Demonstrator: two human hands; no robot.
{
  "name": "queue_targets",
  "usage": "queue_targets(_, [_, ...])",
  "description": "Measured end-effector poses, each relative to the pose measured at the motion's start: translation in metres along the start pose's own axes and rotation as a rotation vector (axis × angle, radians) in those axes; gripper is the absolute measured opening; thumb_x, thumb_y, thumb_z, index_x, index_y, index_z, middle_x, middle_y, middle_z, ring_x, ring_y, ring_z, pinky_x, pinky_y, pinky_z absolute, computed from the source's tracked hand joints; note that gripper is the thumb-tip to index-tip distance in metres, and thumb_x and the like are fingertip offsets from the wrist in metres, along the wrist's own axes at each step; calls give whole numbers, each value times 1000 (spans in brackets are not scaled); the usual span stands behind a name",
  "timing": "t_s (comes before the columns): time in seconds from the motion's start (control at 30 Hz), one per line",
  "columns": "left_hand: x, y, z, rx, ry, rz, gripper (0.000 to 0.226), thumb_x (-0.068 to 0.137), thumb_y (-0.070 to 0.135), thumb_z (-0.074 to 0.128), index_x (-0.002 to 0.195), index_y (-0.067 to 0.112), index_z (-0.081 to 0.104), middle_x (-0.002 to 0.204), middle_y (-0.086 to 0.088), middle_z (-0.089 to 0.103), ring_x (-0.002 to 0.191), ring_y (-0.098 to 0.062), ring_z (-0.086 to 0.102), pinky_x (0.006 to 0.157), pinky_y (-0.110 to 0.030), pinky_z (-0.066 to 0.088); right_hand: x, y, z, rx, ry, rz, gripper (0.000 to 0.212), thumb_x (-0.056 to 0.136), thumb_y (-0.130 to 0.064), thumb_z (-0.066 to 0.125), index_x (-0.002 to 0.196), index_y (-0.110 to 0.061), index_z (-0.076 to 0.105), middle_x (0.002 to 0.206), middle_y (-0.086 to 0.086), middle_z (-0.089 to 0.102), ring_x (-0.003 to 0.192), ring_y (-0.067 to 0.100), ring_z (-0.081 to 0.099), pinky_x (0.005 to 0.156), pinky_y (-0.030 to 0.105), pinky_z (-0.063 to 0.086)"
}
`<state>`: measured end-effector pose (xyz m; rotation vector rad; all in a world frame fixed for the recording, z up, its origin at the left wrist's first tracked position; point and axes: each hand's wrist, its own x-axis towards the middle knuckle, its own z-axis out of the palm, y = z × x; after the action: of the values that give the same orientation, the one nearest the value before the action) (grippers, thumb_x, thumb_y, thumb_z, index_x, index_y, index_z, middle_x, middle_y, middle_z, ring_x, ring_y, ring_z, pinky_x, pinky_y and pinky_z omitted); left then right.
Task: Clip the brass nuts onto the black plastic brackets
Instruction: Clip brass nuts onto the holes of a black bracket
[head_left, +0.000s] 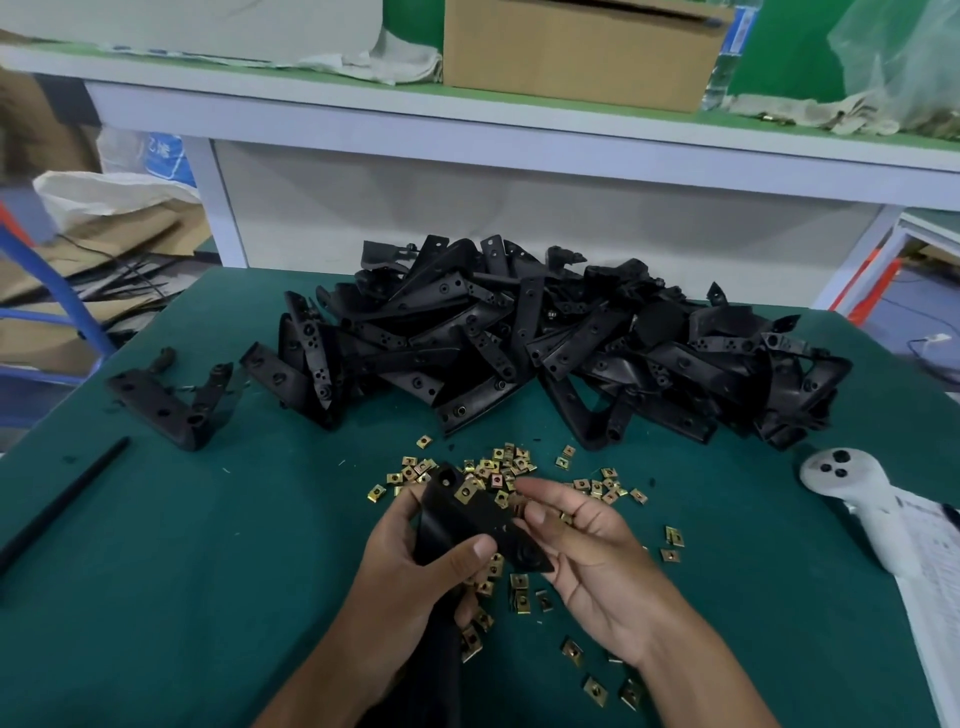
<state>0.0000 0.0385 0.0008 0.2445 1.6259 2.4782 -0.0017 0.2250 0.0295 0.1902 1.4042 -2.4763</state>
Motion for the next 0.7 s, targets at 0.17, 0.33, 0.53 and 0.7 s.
queue_targets(0.17, [1, 0, -2, -13, 13, -18, 50, 61, 34, 99, 95, 18, 65, 67, -13, 61, 53, -21, 54, 41, -27, 45, 0, 0, 4, -40, 6, -30, 24, 75, -21, 78, 97, -11, 79, 95, 15, 66, 76, 17, 66, 67, 29, 59])
queue_targets(0.33, [2, -1, -2, -4, -4, -24, 48, 66, 32, 97, 97, 17, 63, 69, -13, 61, 53, -21, 53, 42, -28, 45, 0, 0, 3, -55, -37, -32, 11, 84, -13, 73, 94, -12, 78, 92, 13, 70, 81, 20, 69, 69, 31, 59])
queue_targets(0.53, [-1, 2, -2, 35, -9, -11, 47, 72, 34, 93, 101, 15, 61, 71, -11, 61, 55, -20, 53, 45, -28, 46, -3, 1, 5, -252, -15, -72, 22, 73, -27, 78, 91, -16, 79, 95, 11, 73, 84, 23, 66, 72, 34, 54])
queue_targets(0.7, [-3, 3, -1, 27, -23, -22, 46, 71, 34, 93, 100, 18, 62, 72, -10, 62, 57, -19, 54, 46, -28, 46, -4, 0, 5, -333, 13, -140, 24, 74, -29, 75, 94, -17, 80, 72, -3, 68, 64, 13, 53, 62, 29, 38])
